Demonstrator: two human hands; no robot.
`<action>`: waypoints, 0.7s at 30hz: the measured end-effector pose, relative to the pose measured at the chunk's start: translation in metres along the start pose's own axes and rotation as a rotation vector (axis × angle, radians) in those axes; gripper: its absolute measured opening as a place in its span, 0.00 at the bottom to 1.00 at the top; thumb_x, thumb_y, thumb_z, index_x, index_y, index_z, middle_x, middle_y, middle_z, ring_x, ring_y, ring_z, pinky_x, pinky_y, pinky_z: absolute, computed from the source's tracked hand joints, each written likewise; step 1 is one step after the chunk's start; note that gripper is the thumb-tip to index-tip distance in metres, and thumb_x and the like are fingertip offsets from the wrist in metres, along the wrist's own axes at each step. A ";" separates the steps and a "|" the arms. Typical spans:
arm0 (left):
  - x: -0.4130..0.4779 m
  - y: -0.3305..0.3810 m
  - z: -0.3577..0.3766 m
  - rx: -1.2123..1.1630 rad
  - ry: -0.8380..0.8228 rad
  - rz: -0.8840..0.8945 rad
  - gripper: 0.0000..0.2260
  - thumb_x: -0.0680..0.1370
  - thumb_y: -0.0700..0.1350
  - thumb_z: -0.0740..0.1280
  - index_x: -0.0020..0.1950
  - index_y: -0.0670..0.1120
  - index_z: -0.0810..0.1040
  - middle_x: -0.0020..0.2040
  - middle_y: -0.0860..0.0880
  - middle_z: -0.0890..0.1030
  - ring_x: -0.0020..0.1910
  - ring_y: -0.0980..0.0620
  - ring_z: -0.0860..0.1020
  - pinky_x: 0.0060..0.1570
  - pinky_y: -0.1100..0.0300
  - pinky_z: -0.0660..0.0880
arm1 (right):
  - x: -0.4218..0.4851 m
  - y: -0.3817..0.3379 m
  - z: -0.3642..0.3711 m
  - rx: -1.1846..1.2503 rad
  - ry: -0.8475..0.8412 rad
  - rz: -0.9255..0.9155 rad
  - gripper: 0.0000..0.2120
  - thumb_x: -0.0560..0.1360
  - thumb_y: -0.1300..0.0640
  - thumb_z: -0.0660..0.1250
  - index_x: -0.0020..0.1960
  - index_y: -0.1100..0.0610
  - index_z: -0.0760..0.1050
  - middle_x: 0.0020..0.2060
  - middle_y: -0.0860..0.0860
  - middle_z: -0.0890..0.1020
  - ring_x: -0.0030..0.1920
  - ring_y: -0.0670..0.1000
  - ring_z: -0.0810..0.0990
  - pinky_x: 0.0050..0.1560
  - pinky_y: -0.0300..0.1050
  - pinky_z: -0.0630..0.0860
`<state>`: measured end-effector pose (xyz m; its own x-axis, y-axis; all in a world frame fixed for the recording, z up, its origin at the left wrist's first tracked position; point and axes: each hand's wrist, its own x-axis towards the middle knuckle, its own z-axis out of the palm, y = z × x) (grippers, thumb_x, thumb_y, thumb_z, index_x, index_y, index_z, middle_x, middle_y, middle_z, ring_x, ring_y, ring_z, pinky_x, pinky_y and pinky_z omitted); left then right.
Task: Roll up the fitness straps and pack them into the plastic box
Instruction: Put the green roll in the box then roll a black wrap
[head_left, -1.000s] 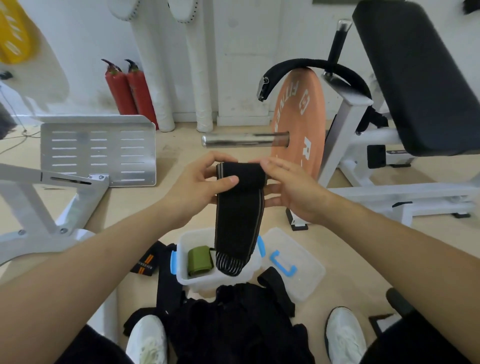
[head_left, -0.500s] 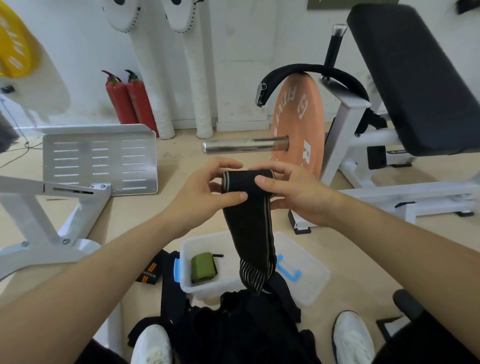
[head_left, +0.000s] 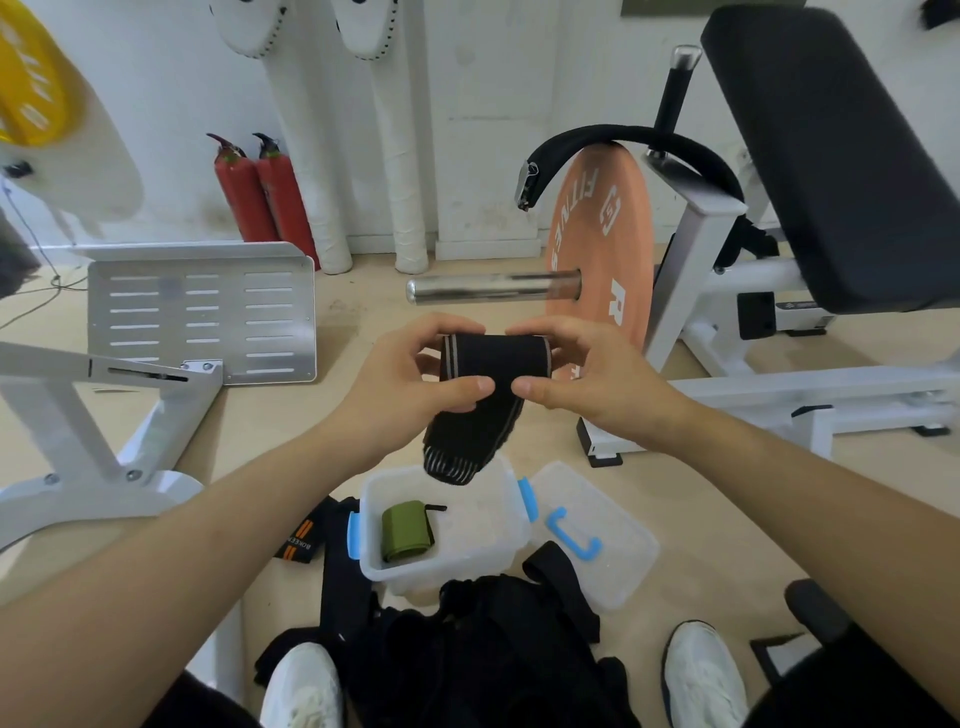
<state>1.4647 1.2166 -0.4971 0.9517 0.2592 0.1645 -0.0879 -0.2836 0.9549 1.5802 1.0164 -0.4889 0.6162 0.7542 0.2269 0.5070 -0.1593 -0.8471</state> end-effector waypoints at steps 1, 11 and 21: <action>0.000 0.000 -0.001 0.049 0.013 0.038 0.20 0.71 0.41 0.79 0.60 0.54 0.80 0.55 0.53 0.83 0.55 0.48 0.82 0.52 0.50 0.83 | -0.001 -0.002 0.000 0.089 -0.001 0.073 0.19 0.75 0.58 0.74 0.66 0.52 0.77 0.55 0.50 0.83 0.55 0.49 0.83 0.51 0.47 0.84; -0.003 0.001 0.004 0.163 0.044 0.293 0.24 0.71 0.32 0.77 0.59 0.54 0.77 0.57 0.55 0.79 0.60 0.51 0.78 0.48 0.53 0.84 | -0.001 -0.007 0.003 0.607 -0.116 0.304 0.18 0.76 0.54 0.70 0.65 0.56 0.78 0.57 0.58 0.82 0.59 0.60 0.83 0.49 0.54 0.84; -0.004 0.009 0.007 -0.276 -0.069 -0.220 0.24 0.69 0.52 0.75 0.63 0.45 0.79 0.61 0.40 0.80 0.57 0.47 0.84 0.50 0.51 0.84 | -0.005 -0.002 0.006 0.318 0.057 0.039 0.18 0.71 0.66 0.77 0.58 0.55 0.81 0.55 0.52 0.83 0.57 0.56 0.82 0.57 0.50 0.82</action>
<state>1.4616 1.2063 -0.4905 0.9734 0.2206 -0.0610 0.0547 0.0346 0.9979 1.5722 1.0164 -0.4909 0.6687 0.7132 0.2102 0.2743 0.0262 -0.9613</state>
